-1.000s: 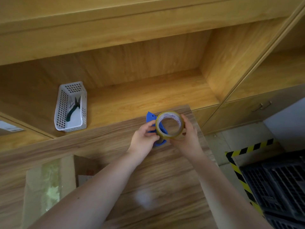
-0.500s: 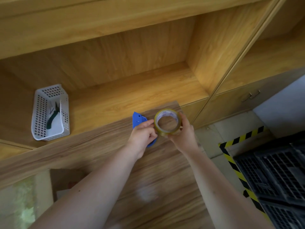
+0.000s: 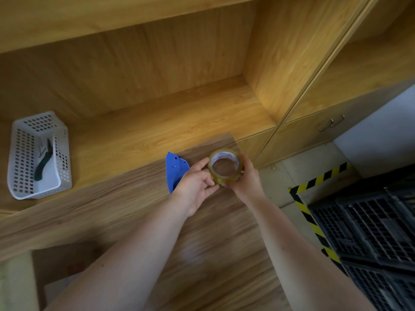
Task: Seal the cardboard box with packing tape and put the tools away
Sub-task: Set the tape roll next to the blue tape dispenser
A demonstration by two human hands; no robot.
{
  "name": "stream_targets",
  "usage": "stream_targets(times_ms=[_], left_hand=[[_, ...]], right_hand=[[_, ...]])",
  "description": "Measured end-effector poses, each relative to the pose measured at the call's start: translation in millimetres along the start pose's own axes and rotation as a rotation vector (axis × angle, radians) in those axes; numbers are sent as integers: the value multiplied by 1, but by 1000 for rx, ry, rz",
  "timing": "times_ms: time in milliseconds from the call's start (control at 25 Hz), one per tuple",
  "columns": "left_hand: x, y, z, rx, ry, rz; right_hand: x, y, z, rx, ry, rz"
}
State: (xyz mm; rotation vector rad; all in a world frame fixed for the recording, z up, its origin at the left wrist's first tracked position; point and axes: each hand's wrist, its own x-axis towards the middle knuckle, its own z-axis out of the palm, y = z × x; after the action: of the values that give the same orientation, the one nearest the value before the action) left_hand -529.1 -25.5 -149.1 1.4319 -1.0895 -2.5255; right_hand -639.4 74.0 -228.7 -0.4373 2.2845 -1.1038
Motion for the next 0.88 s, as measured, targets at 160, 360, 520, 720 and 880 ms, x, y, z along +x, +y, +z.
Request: stream_targets(times_ms=[160, 360, 520, 720, 880], left_hand=[[5, 1, 0, 30, 3, -16], [4, 1, -7, 49, -8, 19], [-5, 5, -11, 83, -34, 54], [-31, 4, -19, 163, 23, 108], [-59, -4, -33, 214, 66, 142]], right_hand=[[3, 4, 6, -37, 10, 7], [0, 7, 7, -53, -21, -1], [-9, -2, 2, -50, 13, -53], [-40, -26, -11, -236, 32, -208], [-70, -38, -12, -245, -11, -271]])
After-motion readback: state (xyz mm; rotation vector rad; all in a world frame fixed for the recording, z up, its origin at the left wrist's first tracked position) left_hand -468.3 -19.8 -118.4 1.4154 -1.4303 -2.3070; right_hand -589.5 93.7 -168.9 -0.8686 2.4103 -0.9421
